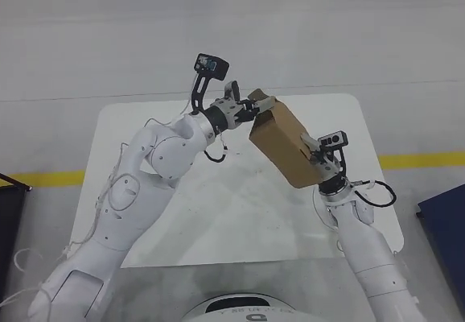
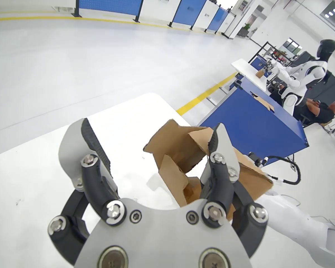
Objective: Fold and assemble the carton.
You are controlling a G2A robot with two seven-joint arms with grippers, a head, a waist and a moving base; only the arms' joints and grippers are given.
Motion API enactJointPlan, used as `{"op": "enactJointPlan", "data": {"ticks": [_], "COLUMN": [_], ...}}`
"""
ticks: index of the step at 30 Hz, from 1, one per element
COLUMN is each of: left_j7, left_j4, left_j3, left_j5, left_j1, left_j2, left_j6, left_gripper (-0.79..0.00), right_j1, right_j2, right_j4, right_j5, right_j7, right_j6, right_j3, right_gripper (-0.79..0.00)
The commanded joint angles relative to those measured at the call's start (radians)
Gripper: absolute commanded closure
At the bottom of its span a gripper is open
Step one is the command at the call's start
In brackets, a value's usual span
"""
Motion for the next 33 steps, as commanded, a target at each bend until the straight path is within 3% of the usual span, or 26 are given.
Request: {"op": "enactJointPlan", "data": {"ticks": [1,14,25,29,33], "left_j7": [-0.013,0.025,0.091,0.117,0.114], "left_j4": [0.015,0.007,-0.086,-0.033,0.072], "left_j3": [0.009,-0.007,-0.237,-0.299,-0.247], "left_j5": [-0.003,-0.064,-0.168,-0.209,-0.3], "left_j1": [-0.006,0.016,0.147,0.171,0.129], "left_j2": [-0.002,-0.006,0.028,0.037,0.03], "left_j6": [0.001,-0.027,-0.125,-0.212,-0.377], "left_gripper": [-0.785,-0.785,-0.785,-0.785,-0.785], "right_j1": [-0.001,0.001,-0.007,-0.007,-0.007], "right_j2": [0.0,-0.003,-0.004,-0.004,-0.004], "right_j4": [0.001,0.003,-0.011,-0.011,-0.011], "right_j5": [0.001,0.011,0.081,0.081,0.081], "right_j7": [-0.001,0.006,0.036,0.036,0.036], "right_j6": [-0.001,0.004,0.045,0.045,0.045], "right_j3": [0.0,-0.003,0.014,0.014,0.014], "right_gripper": [0.0,0.0,0.0,0.0,0.0]}}
